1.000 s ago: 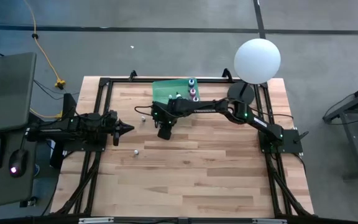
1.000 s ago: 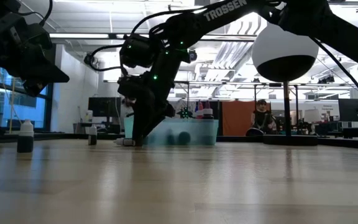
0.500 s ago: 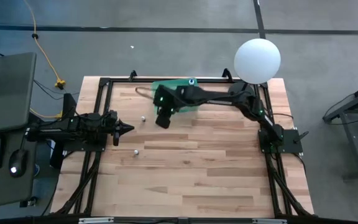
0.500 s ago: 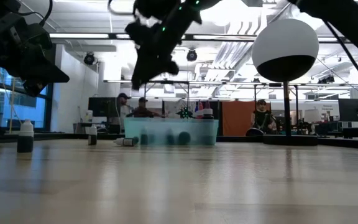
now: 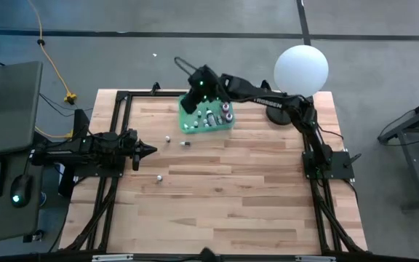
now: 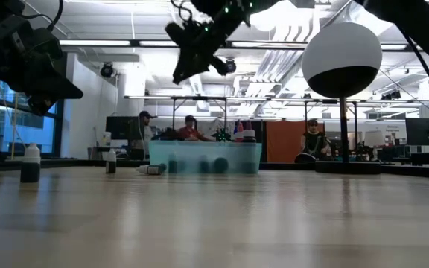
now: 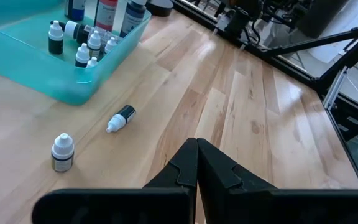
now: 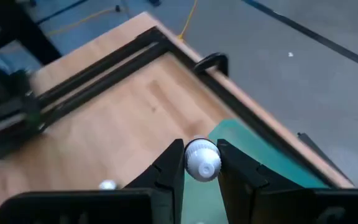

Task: Pick & Place food coloring
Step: Put the small red food coloring into the bin

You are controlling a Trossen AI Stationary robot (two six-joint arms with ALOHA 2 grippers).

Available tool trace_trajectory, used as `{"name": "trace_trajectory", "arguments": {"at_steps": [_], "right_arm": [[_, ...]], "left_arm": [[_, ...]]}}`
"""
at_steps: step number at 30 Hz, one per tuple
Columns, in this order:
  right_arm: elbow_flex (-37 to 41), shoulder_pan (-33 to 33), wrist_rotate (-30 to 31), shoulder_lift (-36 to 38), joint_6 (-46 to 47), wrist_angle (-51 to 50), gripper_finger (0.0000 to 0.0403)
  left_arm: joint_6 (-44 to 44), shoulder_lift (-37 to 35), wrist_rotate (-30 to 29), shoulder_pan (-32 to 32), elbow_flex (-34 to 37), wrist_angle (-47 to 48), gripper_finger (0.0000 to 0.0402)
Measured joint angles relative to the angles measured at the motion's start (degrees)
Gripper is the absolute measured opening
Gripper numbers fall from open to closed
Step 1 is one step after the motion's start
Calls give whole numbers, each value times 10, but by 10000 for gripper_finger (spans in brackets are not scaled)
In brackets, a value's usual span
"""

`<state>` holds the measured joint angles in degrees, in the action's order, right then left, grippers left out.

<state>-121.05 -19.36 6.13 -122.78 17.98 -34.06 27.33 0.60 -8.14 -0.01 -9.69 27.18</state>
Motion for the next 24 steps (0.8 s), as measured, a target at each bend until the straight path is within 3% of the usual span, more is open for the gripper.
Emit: {"name": "trace_trajectory", "arguments": {"at_steps": [7, 16, 24], "right_arm": [[0, -48, -54, -23, -4, 36, 75], [1, -52, -111, -86, -12, 89, 72], [1, -46, -97, -122, -10, 82, 71]], "left_arm": [[0, 0, 0, 0, 0, 0, 0], [0, 0, 1, 0, 0, 0, 0], [0, 0, 1, 0, 0, 0, 0]]}}
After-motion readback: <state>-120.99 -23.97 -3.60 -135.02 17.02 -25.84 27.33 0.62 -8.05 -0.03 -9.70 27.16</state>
